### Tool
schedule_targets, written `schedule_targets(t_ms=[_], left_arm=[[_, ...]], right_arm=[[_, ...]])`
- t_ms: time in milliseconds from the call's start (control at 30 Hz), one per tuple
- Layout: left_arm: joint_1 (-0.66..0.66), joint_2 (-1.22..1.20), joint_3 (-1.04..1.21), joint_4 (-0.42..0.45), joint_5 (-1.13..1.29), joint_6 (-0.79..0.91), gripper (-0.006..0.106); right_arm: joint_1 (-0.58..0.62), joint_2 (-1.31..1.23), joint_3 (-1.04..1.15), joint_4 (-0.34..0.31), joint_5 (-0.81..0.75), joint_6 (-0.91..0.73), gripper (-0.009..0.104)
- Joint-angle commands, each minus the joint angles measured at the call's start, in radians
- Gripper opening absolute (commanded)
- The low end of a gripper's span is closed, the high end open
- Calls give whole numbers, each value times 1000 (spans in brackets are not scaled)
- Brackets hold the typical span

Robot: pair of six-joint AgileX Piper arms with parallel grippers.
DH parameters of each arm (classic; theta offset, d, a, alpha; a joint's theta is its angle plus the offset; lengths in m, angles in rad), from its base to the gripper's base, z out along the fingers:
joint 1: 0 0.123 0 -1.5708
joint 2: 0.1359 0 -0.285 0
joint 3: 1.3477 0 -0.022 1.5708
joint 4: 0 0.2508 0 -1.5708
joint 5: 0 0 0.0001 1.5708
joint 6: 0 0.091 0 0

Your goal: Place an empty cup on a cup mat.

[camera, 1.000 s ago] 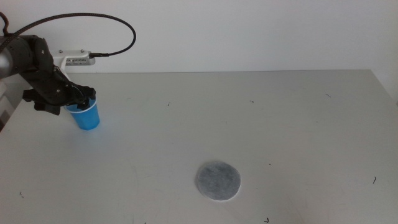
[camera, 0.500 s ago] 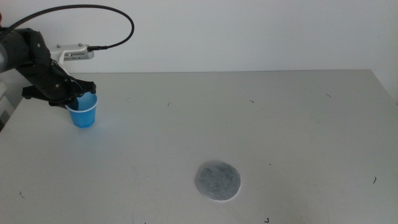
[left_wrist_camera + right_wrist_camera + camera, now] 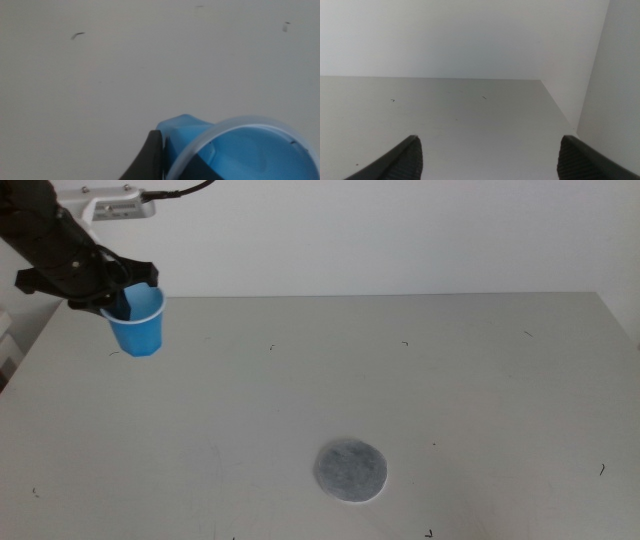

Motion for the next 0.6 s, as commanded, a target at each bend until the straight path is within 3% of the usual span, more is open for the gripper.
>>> schedule_targets(t_ms=[0,567], left_arm=[[-57,-91,-28,-23,8,-38,0],[-534,-95,-28,-21,10,-150,0]], right_arm=[[0,-26,-8,-14,-75,-5,94],[0,-26,-8,-14,-75,-5,94]])
